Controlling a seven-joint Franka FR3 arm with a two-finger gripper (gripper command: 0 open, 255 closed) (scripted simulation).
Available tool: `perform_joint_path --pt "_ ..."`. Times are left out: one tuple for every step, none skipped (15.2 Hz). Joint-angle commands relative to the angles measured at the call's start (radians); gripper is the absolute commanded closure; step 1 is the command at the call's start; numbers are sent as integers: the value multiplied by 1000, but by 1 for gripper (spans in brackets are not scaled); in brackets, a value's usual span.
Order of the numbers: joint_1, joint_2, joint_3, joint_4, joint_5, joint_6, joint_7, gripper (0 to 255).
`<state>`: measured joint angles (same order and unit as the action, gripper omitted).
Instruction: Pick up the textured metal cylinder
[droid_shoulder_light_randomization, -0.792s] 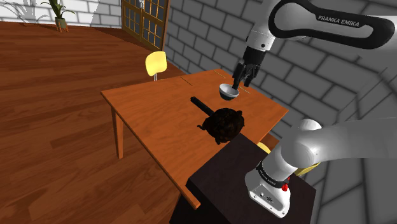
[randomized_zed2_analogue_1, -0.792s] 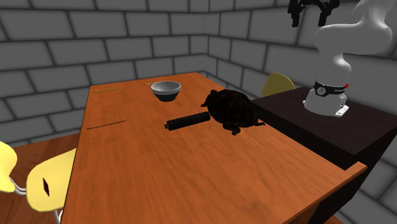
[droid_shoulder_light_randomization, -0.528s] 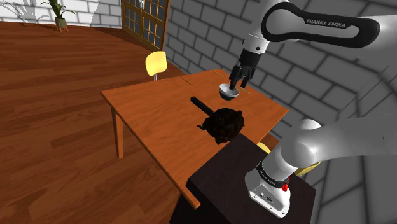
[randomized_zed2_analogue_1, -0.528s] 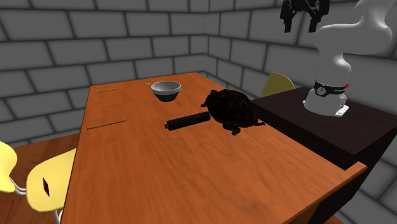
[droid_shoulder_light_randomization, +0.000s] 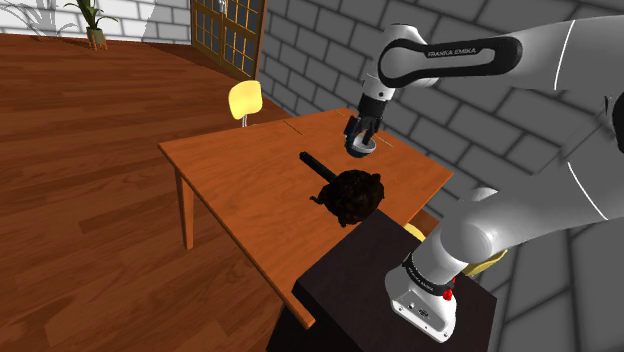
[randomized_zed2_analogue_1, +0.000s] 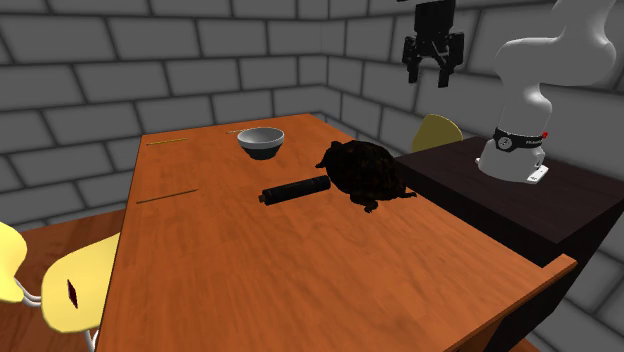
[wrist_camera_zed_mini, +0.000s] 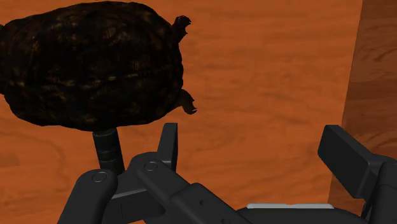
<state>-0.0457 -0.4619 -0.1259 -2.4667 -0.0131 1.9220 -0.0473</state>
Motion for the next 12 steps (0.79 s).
perform_joint_path --pt "-9 69 -25 14 -7 57 -33 0" --pt "-12 105 -35 23 -7 84 -46 0" --pt "-14 141 -44 32 -6 110 -59 0" --pt "-16 177 -53 43 -4 136 -72 0" --pt "-18 215 -62 56 -1 161 -86 0" --pt "-20 252 -71 69 3 184 -100 0" --pt "-22 290 -79 85 8 207 -115 0" --pt "-25 329 -86 101 15 229 -130 0" --pt "-27 367 -93 119 22 249 -145 0" --pt "-30 406 -99 138 31 268 -161 0" --pt "-33 446 -105 158 40 286 -176 0" --pt "-37 485 -109 180 51 303 -192 0"
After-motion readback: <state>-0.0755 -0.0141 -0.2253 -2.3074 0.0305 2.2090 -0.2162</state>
